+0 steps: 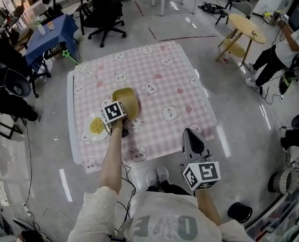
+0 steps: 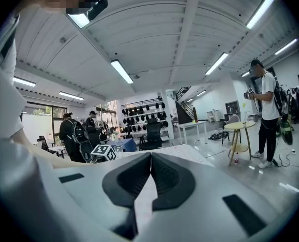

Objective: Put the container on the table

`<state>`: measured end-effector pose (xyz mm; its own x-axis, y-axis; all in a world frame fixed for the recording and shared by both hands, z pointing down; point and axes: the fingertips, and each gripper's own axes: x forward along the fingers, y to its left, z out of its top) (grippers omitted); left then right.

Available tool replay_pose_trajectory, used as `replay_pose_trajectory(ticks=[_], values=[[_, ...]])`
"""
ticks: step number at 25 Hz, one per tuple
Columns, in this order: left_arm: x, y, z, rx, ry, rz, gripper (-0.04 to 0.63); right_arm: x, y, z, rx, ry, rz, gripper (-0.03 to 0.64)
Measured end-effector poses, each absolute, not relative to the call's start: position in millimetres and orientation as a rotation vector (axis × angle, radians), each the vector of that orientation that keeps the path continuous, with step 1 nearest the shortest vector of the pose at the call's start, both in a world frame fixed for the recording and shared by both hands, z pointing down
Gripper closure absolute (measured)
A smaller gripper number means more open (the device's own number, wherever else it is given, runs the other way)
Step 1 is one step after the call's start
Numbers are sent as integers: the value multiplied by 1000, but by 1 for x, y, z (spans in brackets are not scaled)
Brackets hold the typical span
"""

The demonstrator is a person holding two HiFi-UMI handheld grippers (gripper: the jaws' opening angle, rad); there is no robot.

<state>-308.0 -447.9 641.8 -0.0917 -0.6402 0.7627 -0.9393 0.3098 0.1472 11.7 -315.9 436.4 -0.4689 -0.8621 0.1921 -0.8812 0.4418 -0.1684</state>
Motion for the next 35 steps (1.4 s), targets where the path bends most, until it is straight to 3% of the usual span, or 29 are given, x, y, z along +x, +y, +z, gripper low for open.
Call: replay_pose_trajectory(ticks=[11,14,17,28,32,35], values=[[-305,-452,640,1448,-1800,438,562,9,-313,437,1564,-2606,376,588],[-304,-458,627,1480,-1800,407,487,6,-313,431,1557,-2623,358,588],[-308,-463,604,1513,-1843,373,462,-2,-312,425,1529,-2650,328,588],[-308,-459,394,1846,-2158,60,463,-30,-319,391,1452,-2796,219,588],[-288,-415,315,1996,-2288,-48,535,-39,-319,380,1420,-2846,201,588],[-270,-381,281,2082,-2366,-75,553,-49,-321,372,1392,-2880,189,588]])
